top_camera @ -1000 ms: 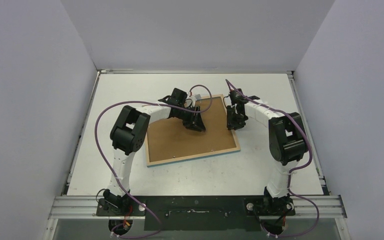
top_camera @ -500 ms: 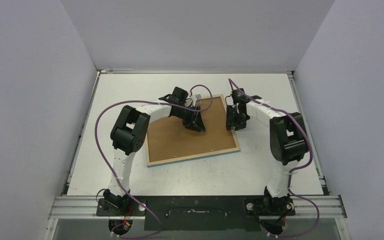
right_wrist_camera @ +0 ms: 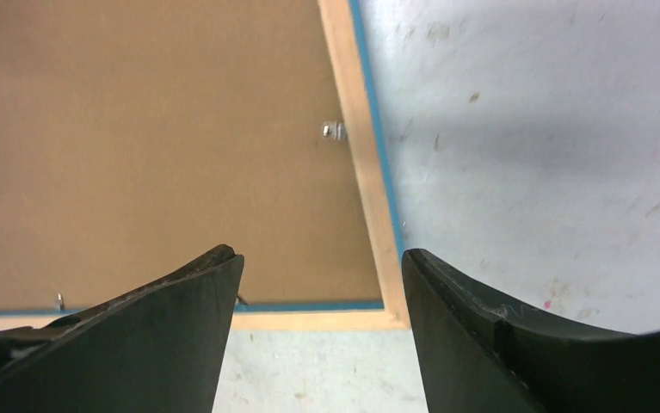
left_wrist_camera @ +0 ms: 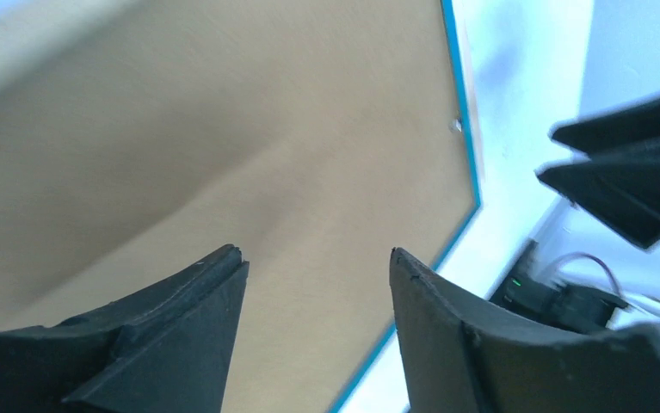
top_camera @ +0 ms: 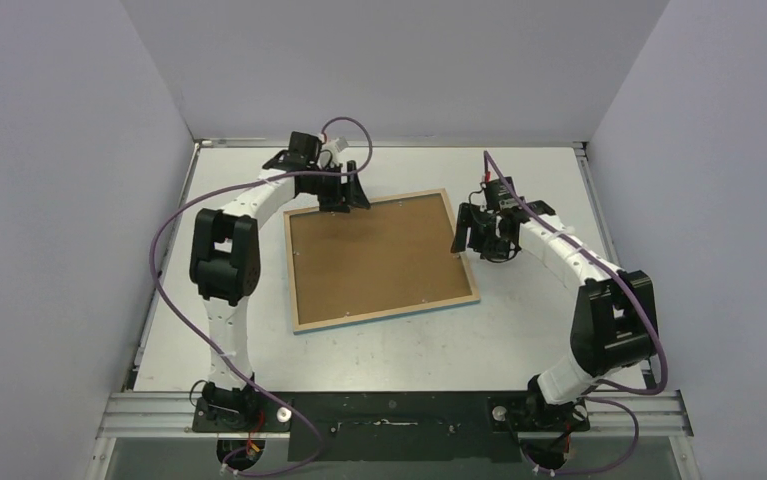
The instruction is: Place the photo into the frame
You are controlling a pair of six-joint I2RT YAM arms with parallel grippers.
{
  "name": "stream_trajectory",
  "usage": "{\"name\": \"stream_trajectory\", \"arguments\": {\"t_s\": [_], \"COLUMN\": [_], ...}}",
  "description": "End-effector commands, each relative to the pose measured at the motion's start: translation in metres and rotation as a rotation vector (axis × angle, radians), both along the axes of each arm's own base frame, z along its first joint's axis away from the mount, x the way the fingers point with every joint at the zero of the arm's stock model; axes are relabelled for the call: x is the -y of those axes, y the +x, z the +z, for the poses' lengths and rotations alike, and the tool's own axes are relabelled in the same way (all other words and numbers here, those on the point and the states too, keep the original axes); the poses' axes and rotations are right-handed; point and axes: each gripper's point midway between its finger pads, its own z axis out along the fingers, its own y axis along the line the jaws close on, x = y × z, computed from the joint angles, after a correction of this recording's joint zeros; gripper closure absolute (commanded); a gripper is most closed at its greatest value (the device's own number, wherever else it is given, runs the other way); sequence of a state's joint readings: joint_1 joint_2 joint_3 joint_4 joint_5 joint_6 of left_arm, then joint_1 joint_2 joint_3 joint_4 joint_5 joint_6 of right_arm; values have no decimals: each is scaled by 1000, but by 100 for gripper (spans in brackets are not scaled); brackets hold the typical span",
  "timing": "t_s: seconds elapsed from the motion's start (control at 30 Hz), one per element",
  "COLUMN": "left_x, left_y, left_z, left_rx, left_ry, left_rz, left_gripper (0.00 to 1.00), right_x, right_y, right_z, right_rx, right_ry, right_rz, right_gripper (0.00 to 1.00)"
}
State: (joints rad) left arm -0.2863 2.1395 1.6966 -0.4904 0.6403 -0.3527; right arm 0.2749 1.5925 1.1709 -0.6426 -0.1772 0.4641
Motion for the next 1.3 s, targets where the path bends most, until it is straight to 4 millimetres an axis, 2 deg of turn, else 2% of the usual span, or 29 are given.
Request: {"name": "stream_trajectory", "arguments": {"t_s": [0.0,0.03,0.07,0.1,0.2,0.33,0.43,0.6,0.8,0.9,1.07,1.27], "left_x": [-48,-57,-65,-71,-87,-101,-99,-89,-73,-71,-70,-80], "left_y": [44,52,60,67,89,107,111,106,85,77,67,47], "left_z": [34,34,33,32,29,-2,-17,-30,-31,-33,-34,-39], "left_rx": [224,242,254,264,280,214,163,136,90,75,53,12], "left_ry": [198,231,256,277,327,359,322,221,81,65,53,98], "left_rz": [79,94,106,115,130,123,88,7,-77,-90,-102,-91], "left_gripper": [27,22,10,4,3,3,3,9,17,19,22,26], "right_x": [-15,-19,-23,-29,-45,-66,-81,-93,-97,-96,-76,-57], "right_y": [-21,-27,-33,-38,-56,-82,-98,-107,-109,-110,-92,-69], "right_z": [5,5,4,2,-2,-17,-34,-54,-63,-64,-63,-65], "right_rx": [32,33,29,20,-5,-52,-116,-177,-212,-229,-177,-143], "right_ry": [61,78,96,116,158,144,126,103,100,87,-34,-97], "right_rz": [73,90,107,122,194,286,343,374,414,438,375,264], "right_gripper": [30,30,32,34,37,37,37,38,38,39,39,39]}}
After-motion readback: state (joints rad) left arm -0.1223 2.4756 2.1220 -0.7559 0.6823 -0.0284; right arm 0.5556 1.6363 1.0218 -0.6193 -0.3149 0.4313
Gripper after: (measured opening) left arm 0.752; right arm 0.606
